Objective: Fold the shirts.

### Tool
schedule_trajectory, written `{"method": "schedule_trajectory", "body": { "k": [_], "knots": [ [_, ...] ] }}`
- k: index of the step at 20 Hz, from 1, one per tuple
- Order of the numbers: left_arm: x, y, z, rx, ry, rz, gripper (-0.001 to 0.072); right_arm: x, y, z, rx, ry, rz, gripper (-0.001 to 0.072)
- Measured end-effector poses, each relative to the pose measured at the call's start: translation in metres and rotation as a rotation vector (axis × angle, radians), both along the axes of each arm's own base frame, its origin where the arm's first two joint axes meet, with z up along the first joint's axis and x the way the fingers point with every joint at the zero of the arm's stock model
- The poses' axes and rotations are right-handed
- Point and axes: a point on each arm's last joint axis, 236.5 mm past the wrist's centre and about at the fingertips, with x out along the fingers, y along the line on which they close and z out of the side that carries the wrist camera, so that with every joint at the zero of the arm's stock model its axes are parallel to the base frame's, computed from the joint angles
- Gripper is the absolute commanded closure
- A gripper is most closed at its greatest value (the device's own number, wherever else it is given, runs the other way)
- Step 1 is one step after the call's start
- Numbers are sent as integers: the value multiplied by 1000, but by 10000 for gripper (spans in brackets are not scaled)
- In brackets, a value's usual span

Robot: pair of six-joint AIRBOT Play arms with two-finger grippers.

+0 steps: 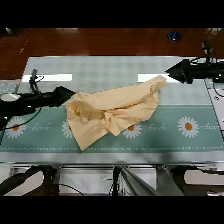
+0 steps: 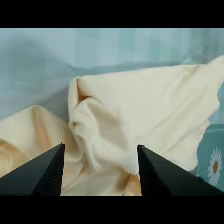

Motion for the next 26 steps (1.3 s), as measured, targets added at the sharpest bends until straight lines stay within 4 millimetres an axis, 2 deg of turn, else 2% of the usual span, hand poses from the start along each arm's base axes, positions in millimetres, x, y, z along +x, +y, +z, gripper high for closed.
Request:
{"method": "schedule_trajectory", "body": {
  "k": [2, 5, 7, 10, 12, 15, 20, 26],
  "knots": [
    [-18, 29, 8, 20, 48, -36, 144, -14, -16, 9, -73, -8, 19, 332],
    [-67, 60, 2, 66, 190, -58, 144, -29, -40, 9, -183, 21, 13, 332],
    [-100, 57, -6, 61, 264, -64, 144, -37, -48, 6, -228, 44, 15, 332],
    [-150, 34, -28, 39, 361, -99, 143, -43, -53, 3, -265, 66, 23, 332],
    [-176, 19, -43, 15, 414, -114, 143, -46, -52, 1, -279, 76, 31, 332],
    [-193, 0, -50, -26, 437, -139, 141, -47, -50, 0, -288, 81, 40, 332],
    [-208, -19, -56, -30, 479, -189, 141, -48, -49, -1, -292, 83, 44, 332],
    [-225, -42, -76, 19, 589, -254, 142, -48, -49, -1, -294, 85, 44, 333]
  ]
}}
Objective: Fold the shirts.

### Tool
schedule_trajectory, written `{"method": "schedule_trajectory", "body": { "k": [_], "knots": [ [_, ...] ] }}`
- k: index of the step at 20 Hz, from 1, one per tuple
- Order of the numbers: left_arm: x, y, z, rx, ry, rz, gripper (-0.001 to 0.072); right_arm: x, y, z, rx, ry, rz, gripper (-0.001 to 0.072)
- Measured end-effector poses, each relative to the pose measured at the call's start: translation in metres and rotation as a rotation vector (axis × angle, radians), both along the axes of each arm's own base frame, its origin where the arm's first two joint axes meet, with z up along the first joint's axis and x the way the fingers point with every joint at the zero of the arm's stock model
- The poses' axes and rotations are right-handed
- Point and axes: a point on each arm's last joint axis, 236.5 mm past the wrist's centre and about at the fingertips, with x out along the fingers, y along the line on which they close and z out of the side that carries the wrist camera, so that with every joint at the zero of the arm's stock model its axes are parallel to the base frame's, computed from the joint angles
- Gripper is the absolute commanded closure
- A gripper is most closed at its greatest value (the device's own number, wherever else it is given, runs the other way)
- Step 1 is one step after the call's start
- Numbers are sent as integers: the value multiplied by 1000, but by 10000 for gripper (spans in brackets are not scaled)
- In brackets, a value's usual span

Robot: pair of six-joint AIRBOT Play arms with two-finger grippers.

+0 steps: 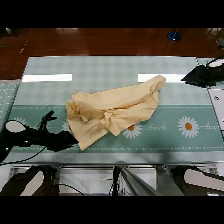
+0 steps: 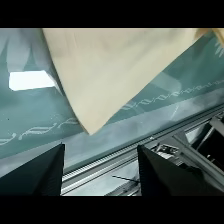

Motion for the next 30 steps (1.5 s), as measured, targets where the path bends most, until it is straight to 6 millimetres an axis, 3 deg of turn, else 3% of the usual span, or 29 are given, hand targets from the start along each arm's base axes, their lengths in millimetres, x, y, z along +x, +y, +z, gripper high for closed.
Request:
{"method": "schedule_trajectory", "body": {
  "k": [6, 7, 8, 9, 10, 14, 16, 18, 21, 26, 30],
  "knots": [
    [-12, -27, -30, 18, 128, -42, 148, 0, 0, 0, 0, -1, 1, 333],
    [-13, -31, -32, 12, 145, -34, 249, 0, 0, 0, 0, -1, 1, 332],
    [-11, -34, -36, 13, 151, -23, 468, 0, 0, 0, 0, -1, 1, 332],
    [-5, -33, -42, 26, 137, -5, 615, 0, 0, 0, 0, 0, 1, 333],
    [2, -34, -45, 33, 122, 14, 675, 0, 0, 0, 0, -1, 1, 332],
    [11, -38, -46, 22, 93, 21, 682, -1, 1, 0, 2, 3, 4, 329],
    [13, -39, -46, 18, 77, 9, 682, -4, 2, -1, 5, 15, 12, 242],
    [13, -39, -46, 16, 65, -3, 682, -13, 5, -8, 14, 52, 24, 236],
    [14, -39, -46, 14, 52, -16, 682, -37, 19, -40, 46, 160, 48, 236],
    [15, -39, -46, 13, 42, -18, 682, -83, 60, -105, 79, 309, 124, 236],
    [16, -39, -46, 14, 39, -19, 682, -96, 89, -132, 57, 325, 171, 236]
  ]
}}
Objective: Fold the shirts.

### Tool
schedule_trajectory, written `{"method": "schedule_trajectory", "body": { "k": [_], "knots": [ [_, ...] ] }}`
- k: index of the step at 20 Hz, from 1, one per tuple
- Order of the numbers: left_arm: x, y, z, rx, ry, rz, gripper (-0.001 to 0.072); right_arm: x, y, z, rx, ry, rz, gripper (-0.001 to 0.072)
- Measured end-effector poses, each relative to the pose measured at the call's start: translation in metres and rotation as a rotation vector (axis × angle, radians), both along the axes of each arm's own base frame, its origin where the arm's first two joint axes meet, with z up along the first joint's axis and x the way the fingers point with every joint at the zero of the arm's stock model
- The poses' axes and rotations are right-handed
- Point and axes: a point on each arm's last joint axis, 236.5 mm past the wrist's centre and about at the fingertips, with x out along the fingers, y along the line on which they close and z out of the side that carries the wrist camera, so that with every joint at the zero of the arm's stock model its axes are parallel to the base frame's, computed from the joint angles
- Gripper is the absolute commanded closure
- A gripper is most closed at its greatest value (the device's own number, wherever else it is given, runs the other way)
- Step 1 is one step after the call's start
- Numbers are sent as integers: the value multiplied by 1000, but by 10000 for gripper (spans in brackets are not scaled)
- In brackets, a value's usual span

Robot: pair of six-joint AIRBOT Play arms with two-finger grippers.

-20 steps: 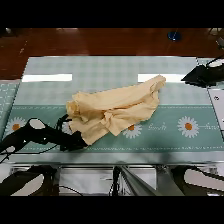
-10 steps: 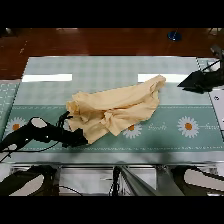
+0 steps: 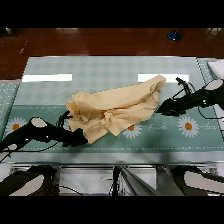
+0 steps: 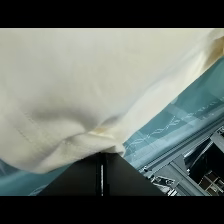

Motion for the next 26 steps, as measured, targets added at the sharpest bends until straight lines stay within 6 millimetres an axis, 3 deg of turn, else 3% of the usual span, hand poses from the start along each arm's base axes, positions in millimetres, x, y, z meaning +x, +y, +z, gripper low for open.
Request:
{"method": "schedule_trajectory", "body": {
  "k": [7, 8, 11, 15, 18, 23, 26],
  "knots": [
    [0, 0, 0, 1, -1, 1, 682, -8, 37, -33, -26, 31, 72, 241],
    [0, 0, 0, 1, -1, 1, 682, -9, 43, -37, -25, 38, 79, 288],
    [0, 0, 0, 1, -1, 1, 682, -2, 61, -45, -25, 13, 77, 686],
    [0, 0, 0, 1, -3, -2, 682, 26, 82, -39, 15, -80, 3, 689],
    [0, 0, 0, 1, -4, -4, 682, 54, 94, 2, 88, -196, -35, 690],
    [0, 1, 0, 0, -14, -14, 683, 110, 98, 121, 158, -522, -71, 689],
    [6, 2, 1, 7, -49, -18, 685, 133, 98, 186, 177, -683, -82, 689]
  ]
}}
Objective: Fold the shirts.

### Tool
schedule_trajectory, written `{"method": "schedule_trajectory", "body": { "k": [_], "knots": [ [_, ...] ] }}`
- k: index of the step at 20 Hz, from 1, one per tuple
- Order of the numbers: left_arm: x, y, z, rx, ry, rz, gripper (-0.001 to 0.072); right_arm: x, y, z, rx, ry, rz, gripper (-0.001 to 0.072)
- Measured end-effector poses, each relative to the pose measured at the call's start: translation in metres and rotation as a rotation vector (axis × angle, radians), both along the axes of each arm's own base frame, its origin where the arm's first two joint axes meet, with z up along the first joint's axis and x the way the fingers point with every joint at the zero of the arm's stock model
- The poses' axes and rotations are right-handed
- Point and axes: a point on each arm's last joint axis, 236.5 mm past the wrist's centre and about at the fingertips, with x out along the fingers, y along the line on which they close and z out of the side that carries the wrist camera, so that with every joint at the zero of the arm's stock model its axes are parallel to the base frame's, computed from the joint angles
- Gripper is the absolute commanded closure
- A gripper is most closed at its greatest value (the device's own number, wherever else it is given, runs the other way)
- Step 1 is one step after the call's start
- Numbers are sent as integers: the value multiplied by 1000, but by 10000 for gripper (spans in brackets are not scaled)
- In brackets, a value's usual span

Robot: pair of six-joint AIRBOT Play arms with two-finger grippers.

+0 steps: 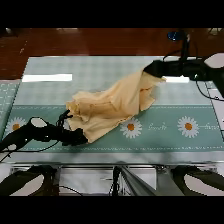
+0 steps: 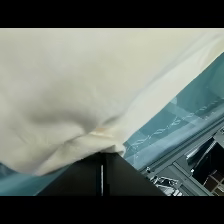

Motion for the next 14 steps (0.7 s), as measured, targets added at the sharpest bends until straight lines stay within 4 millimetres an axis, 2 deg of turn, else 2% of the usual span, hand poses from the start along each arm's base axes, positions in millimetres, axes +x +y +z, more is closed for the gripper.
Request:
{"method": "schedule_trajectory", "body": {
  "k": [3, 5, 8, 11, 14],
  "knots": [
    [23, 5, 11, 29, -119, -7, 685, 16, -2, 52, 11, -131, -25, 690],
    [37, 0, 32, 3, -186, -10, 685, 29, -8, 81, 20, -214, -69, 689],
    [49, -7, 60, -34, -255, -31, 685, 52, -24, 110, 25, -312, -170, 689],
    [45, -12, 75, -66, -266, -62, 685, 73, -35, 107, 20, -334, -238, 689],
    [38, -16, 85, -89, -265, -94, 685, 93, -44, 82, -17, -315, -276, 687]
  ]
}}
